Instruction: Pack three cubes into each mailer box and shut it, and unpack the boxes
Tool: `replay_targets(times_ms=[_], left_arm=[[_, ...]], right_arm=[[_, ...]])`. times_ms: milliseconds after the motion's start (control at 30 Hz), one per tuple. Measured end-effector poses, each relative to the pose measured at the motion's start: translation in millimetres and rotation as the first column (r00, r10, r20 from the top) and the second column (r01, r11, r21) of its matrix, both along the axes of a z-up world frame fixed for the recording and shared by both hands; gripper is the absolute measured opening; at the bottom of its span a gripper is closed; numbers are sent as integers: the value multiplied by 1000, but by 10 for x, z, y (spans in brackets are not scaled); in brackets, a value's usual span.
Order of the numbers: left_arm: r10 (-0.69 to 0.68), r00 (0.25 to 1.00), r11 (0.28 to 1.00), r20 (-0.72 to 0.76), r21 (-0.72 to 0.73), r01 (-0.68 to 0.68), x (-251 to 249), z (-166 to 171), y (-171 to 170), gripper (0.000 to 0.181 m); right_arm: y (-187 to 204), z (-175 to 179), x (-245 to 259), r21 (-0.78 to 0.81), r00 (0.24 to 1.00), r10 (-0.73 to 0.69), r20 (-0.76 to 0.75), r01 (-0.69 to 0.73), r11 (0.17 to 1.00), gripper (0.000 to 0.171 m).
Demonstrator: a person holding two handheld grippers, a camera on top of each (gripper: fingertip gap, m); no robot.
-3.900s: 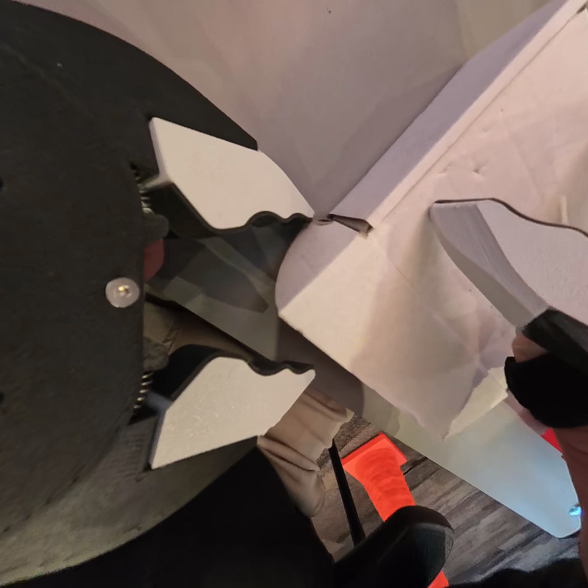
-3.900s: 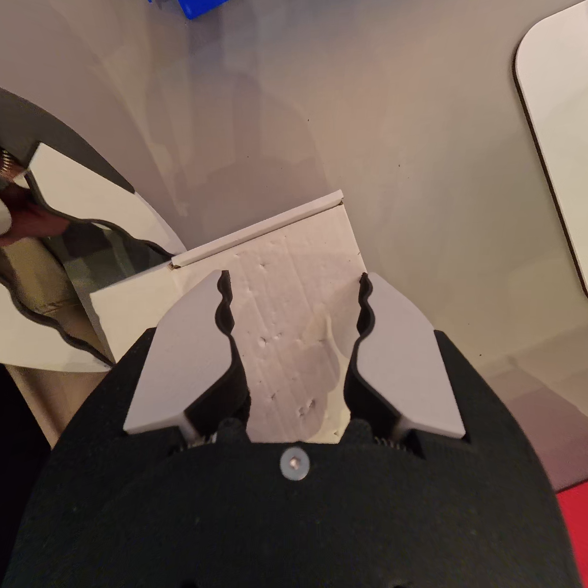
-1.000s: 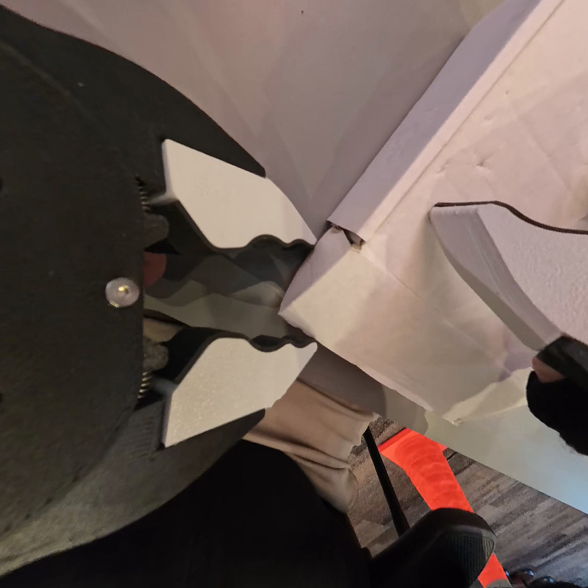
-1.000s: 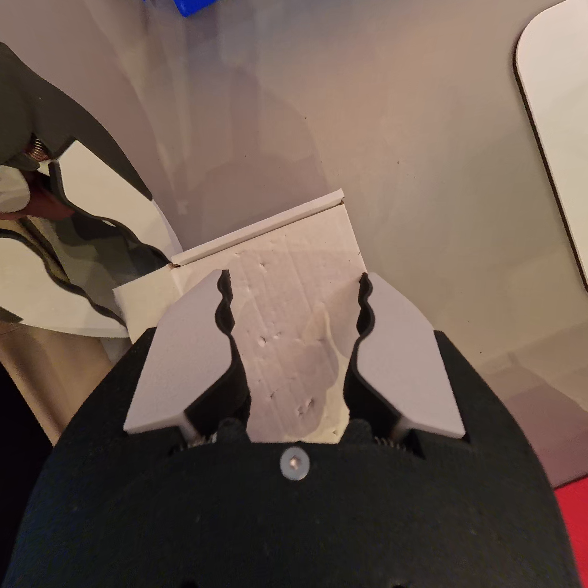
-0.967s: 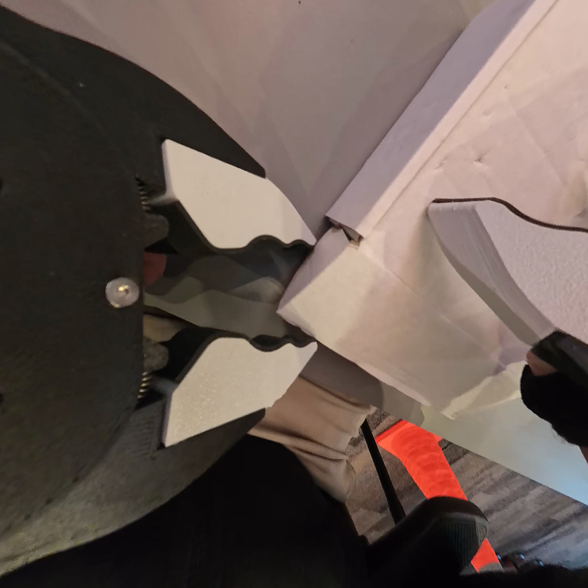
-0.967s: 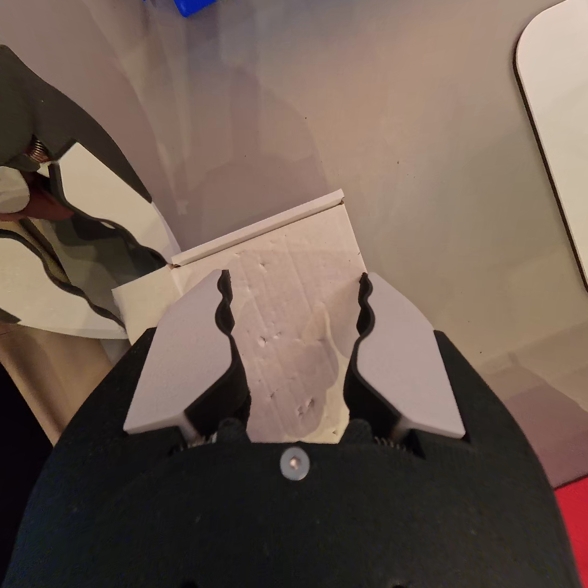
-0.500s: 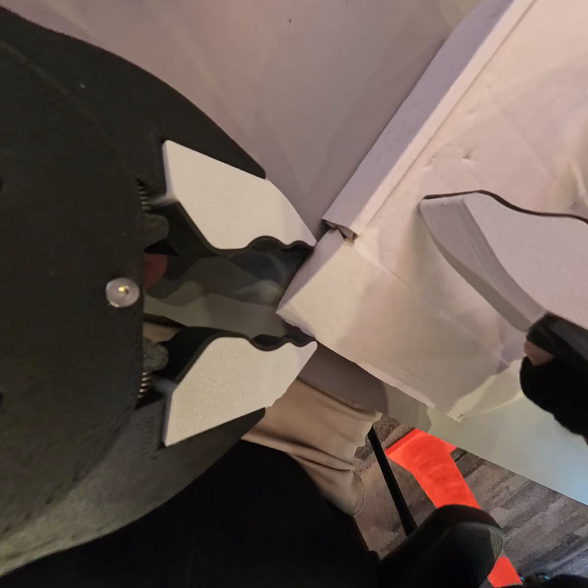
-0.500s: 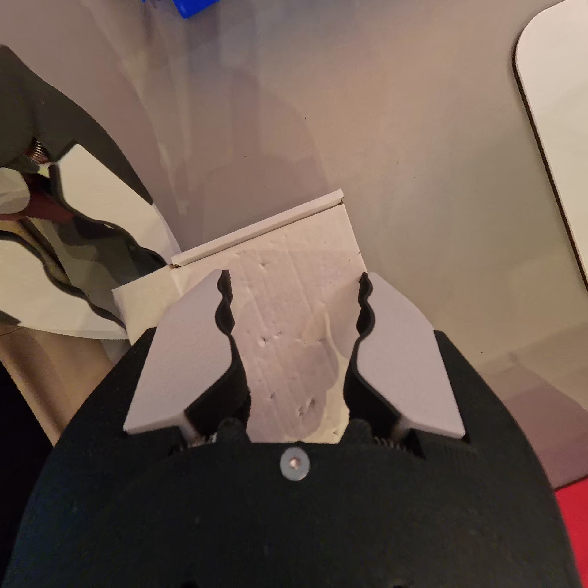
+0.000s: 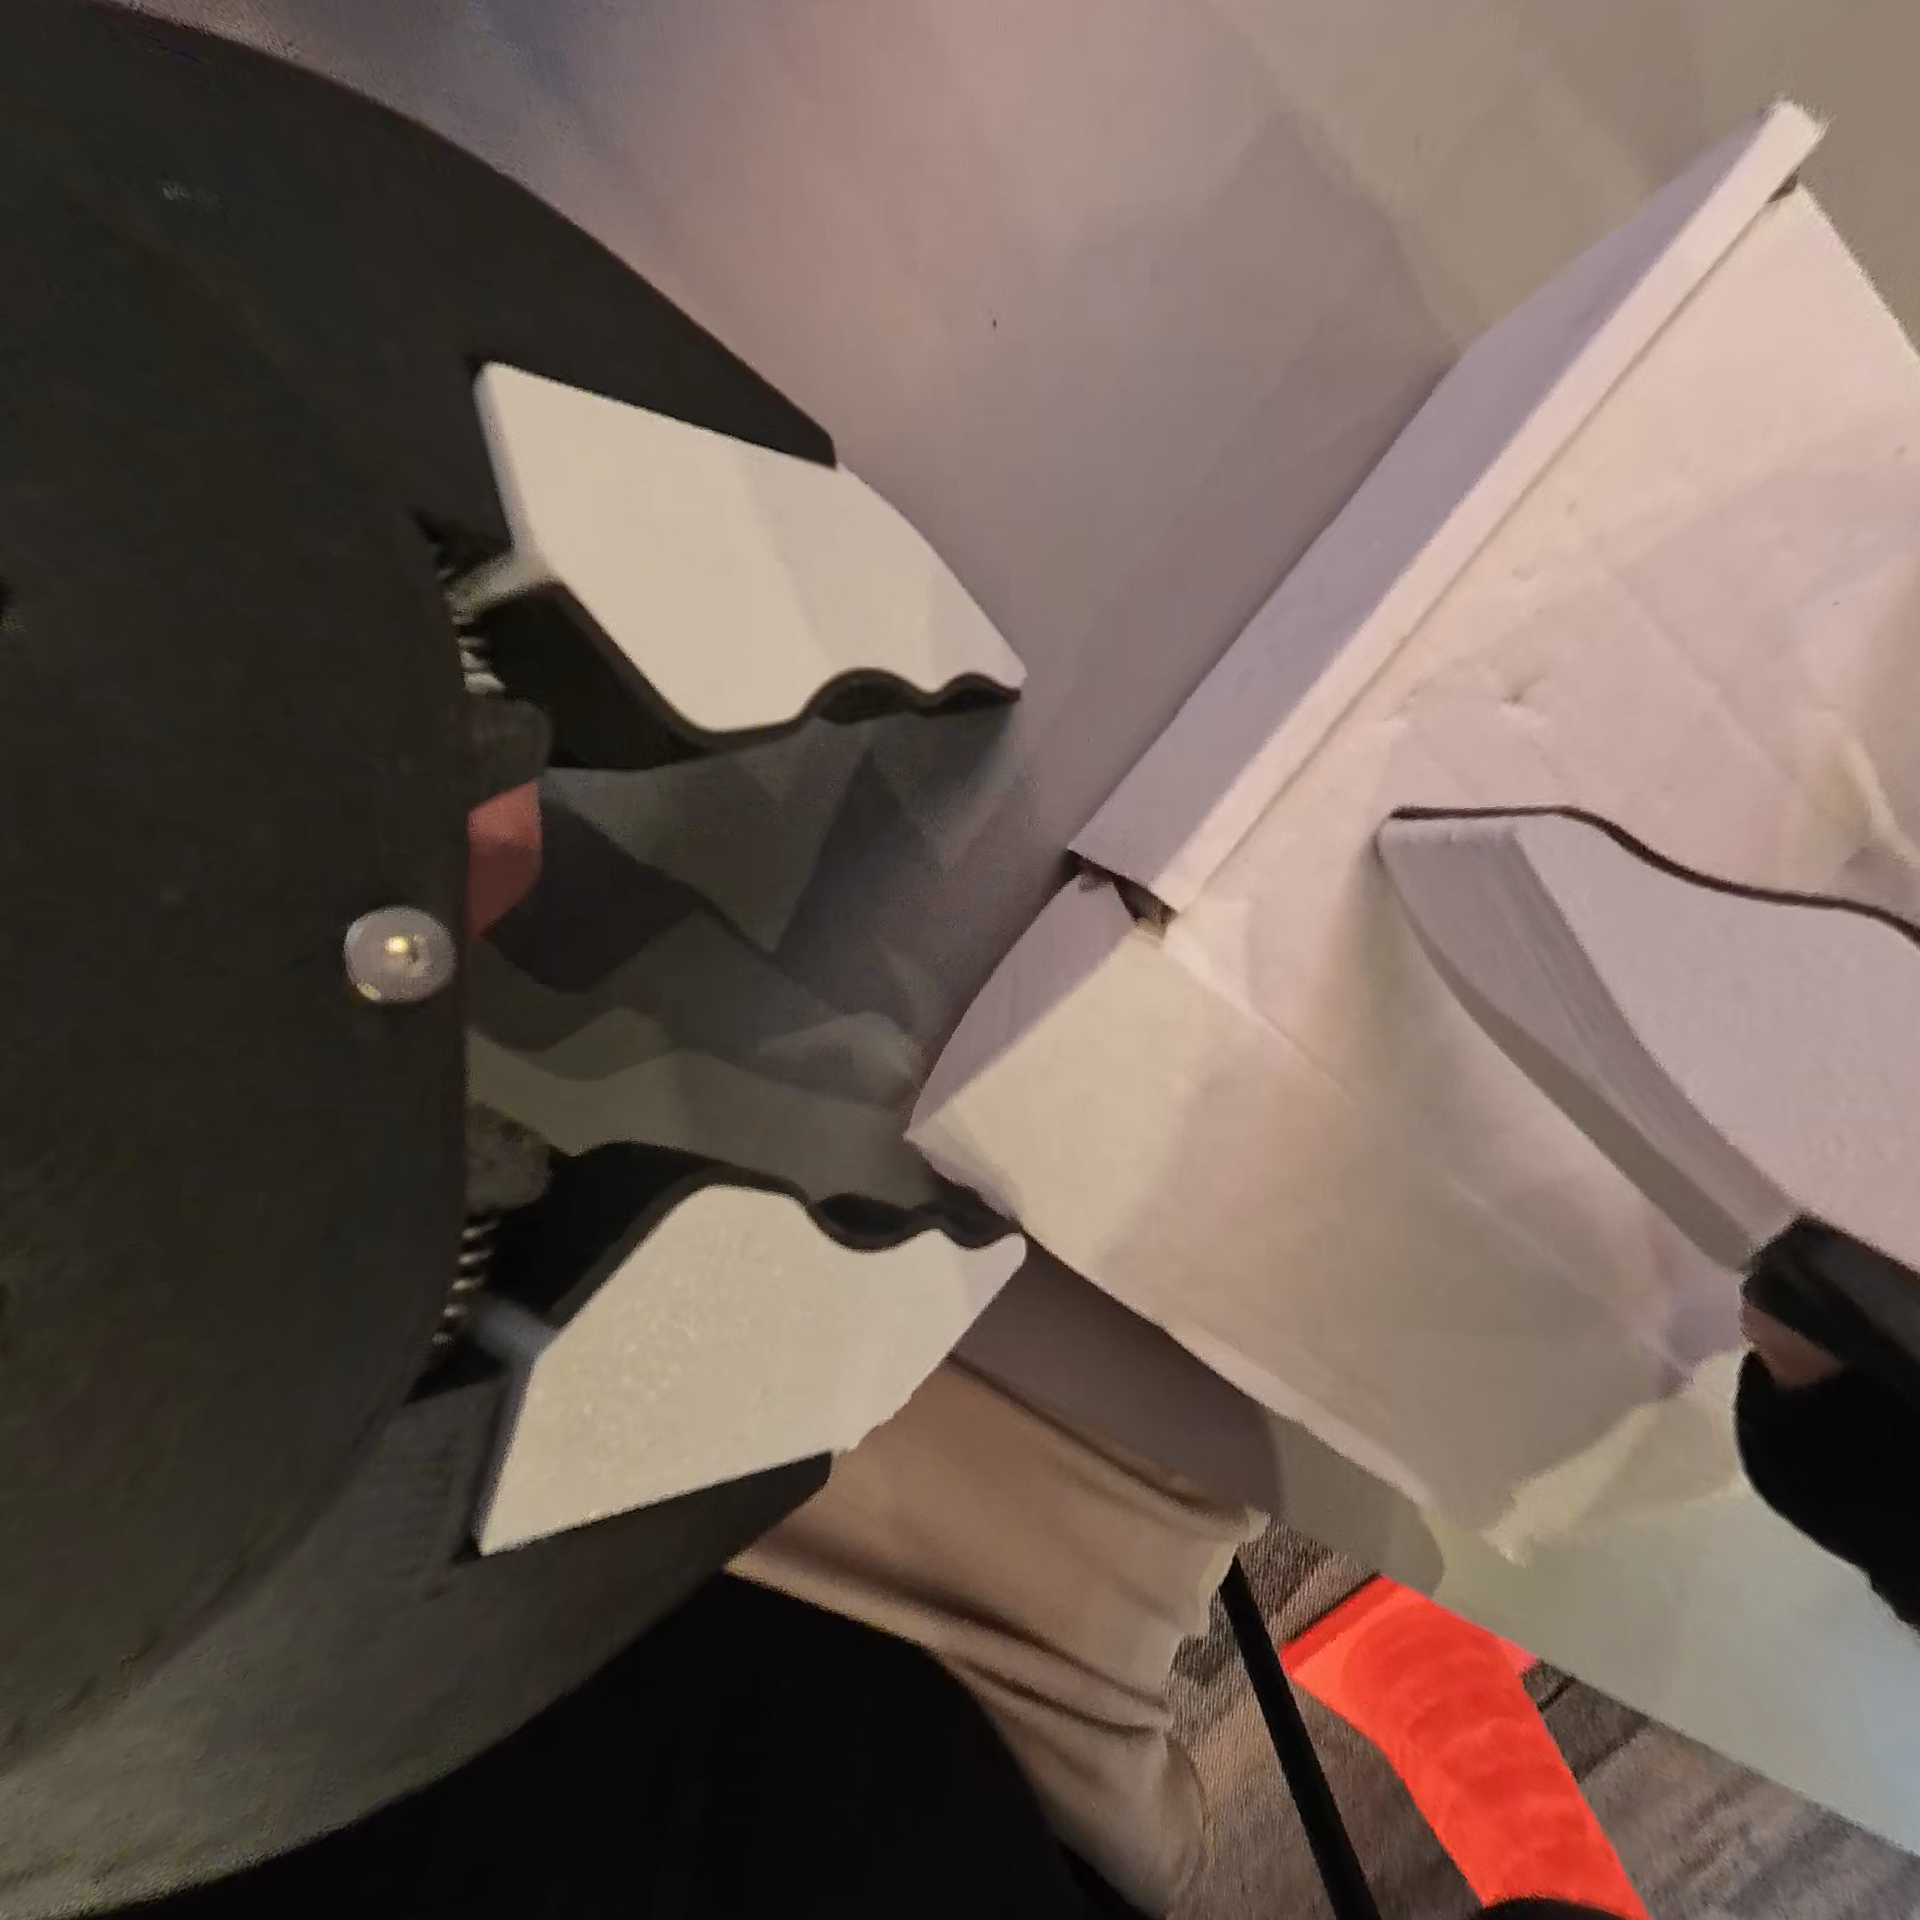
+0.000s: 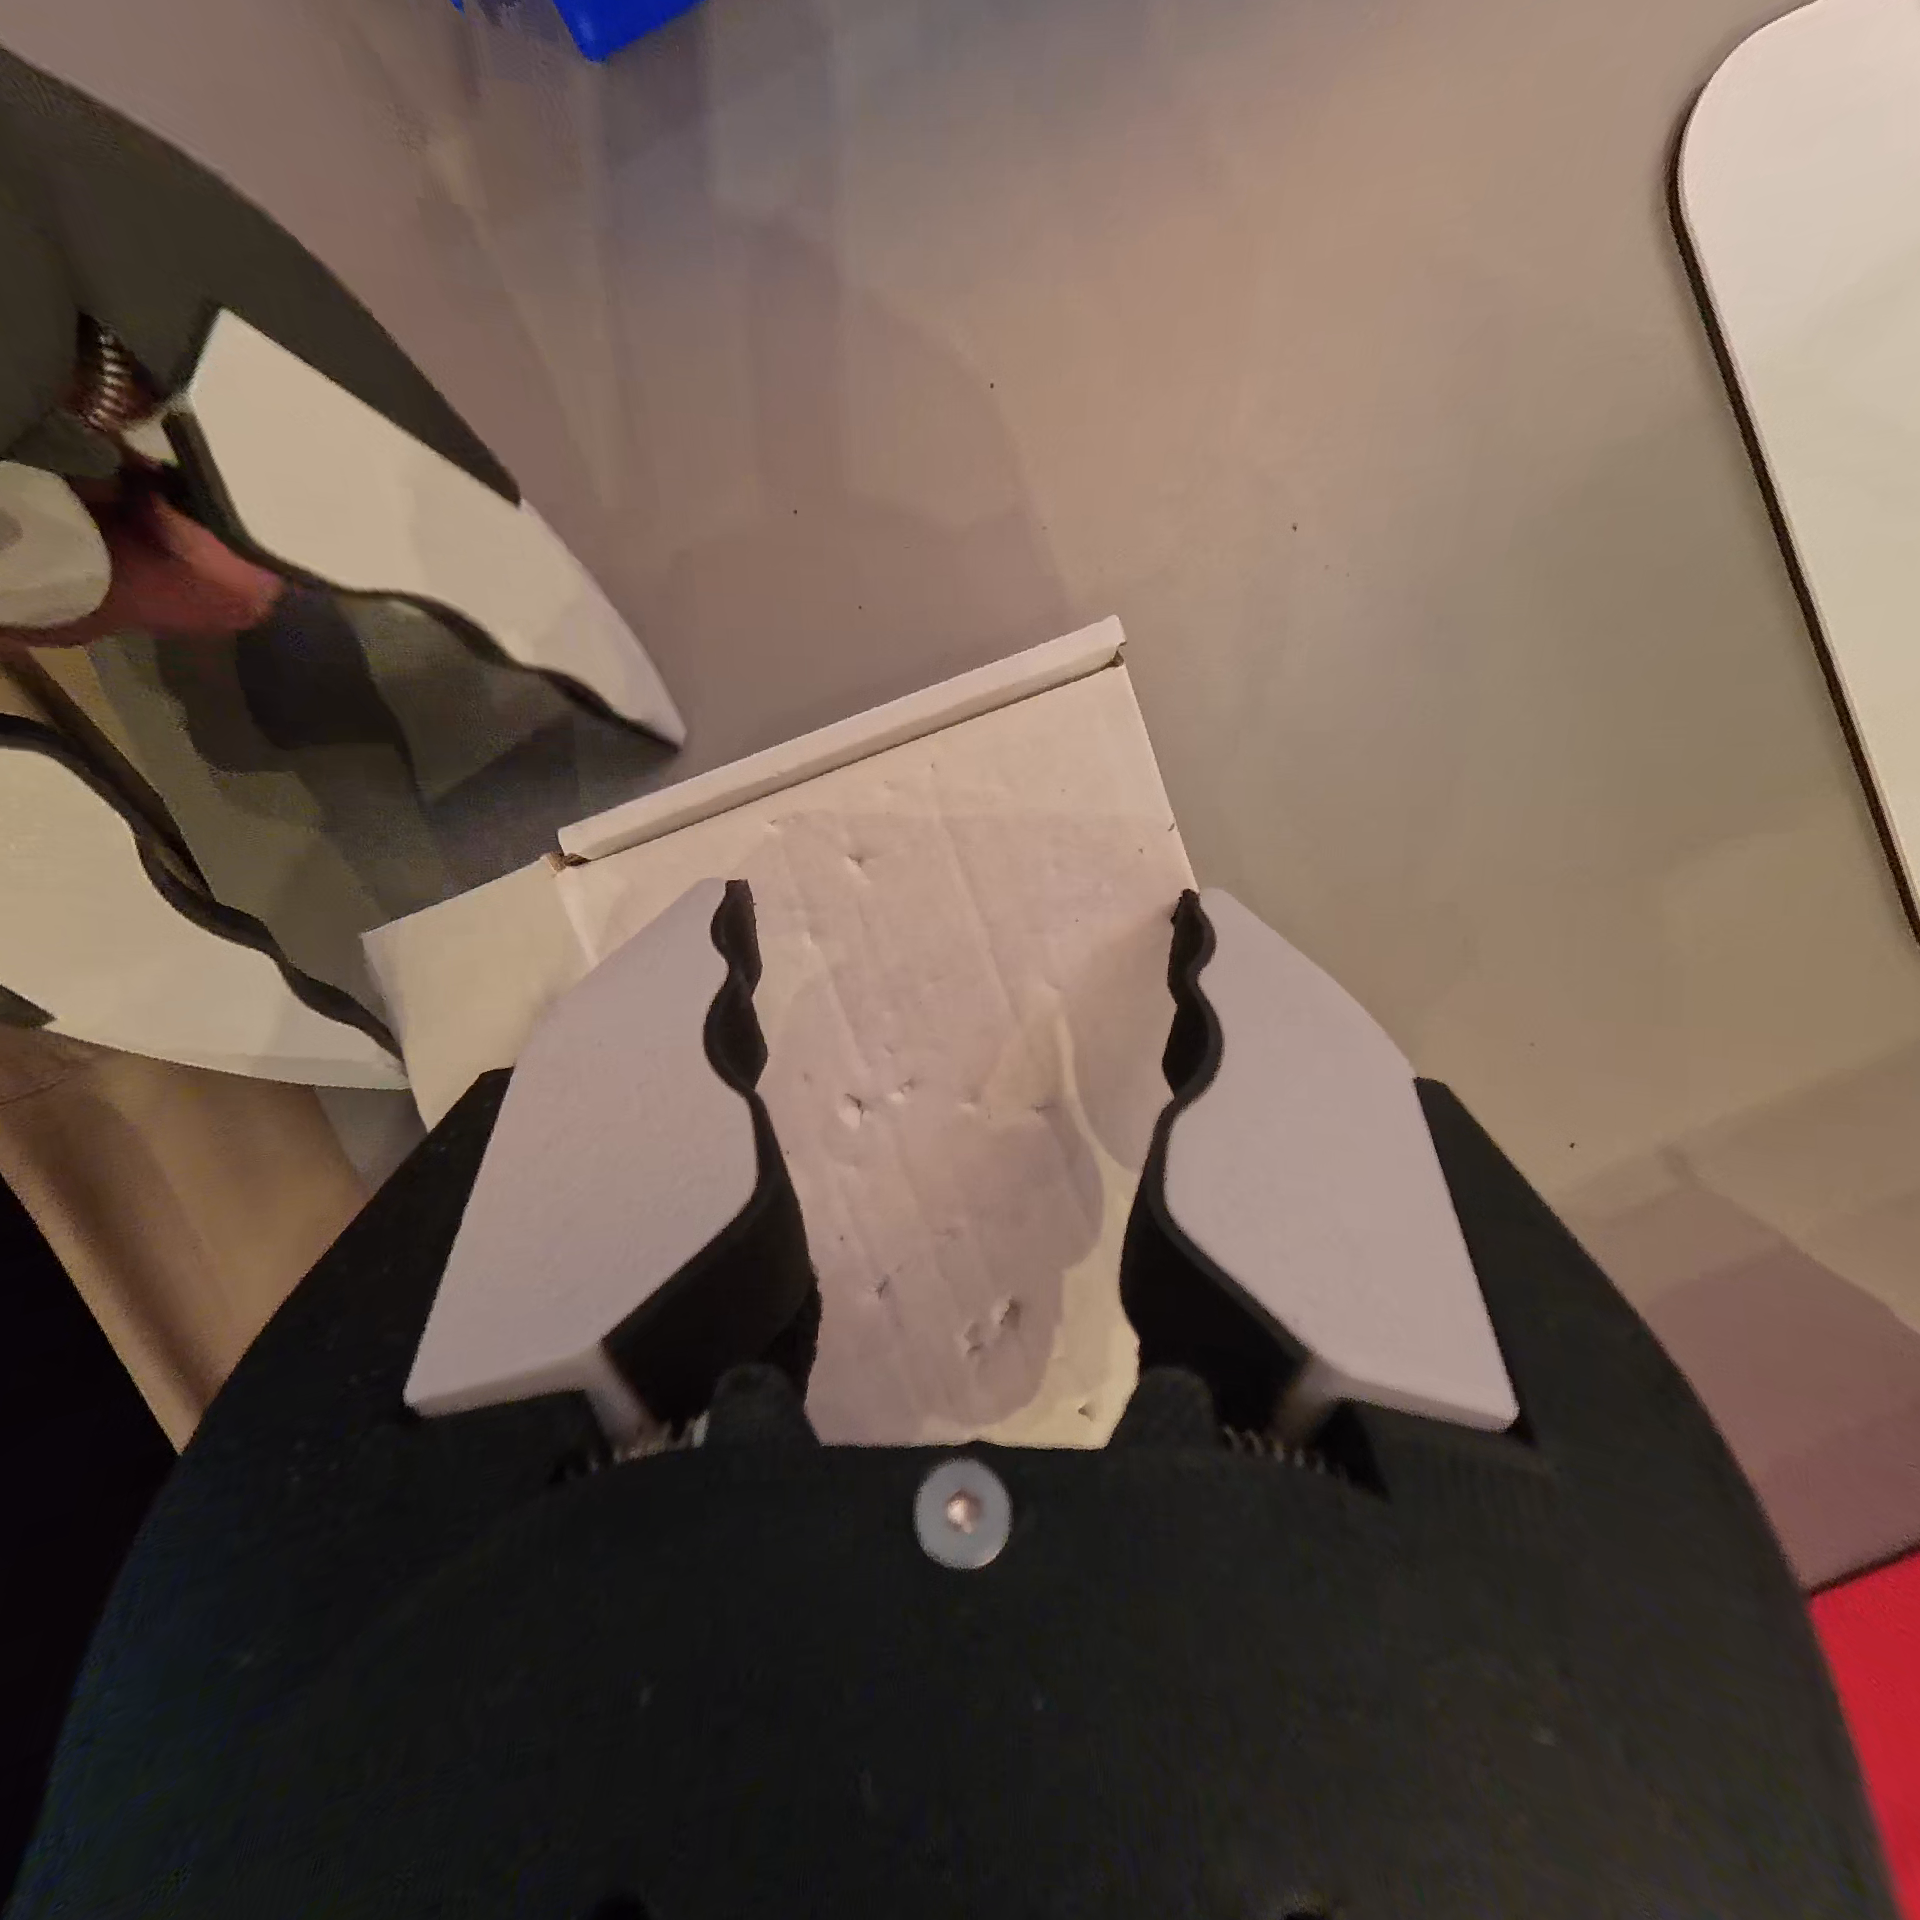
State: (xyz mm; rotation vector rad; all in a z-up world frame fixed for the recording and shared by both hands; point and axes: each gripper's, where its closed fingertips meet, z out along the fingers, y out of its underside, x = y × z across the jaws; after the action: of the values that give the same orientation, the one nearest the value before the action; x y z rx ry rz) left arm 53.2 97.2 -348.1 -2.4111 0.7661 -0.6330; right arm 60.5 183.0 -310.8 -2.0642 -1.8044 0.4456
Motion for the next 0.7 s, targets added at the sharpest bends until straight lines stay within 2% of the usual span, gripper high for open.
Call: replay_targets(times_ms=[300, 600, 700], left_arm=[[-57, 985, 986, -165, 144, 81, -20, -103, 143, 81], [-60, 988, 985, -142, 152, 82, -21, -96, 150, 83], [-50, 989, 987, -138, 143, 70, -55, -86, 151, 78]], right_arm=[[2, 1, 2, 0, 1000, 1, -1, -1, 1000, 76], [14, 34, -1, -30, 1000, -7, -27, 6, 1000, 75], [35, 272, 37, -91, 992, -45, -115, 35, 995, 74]])
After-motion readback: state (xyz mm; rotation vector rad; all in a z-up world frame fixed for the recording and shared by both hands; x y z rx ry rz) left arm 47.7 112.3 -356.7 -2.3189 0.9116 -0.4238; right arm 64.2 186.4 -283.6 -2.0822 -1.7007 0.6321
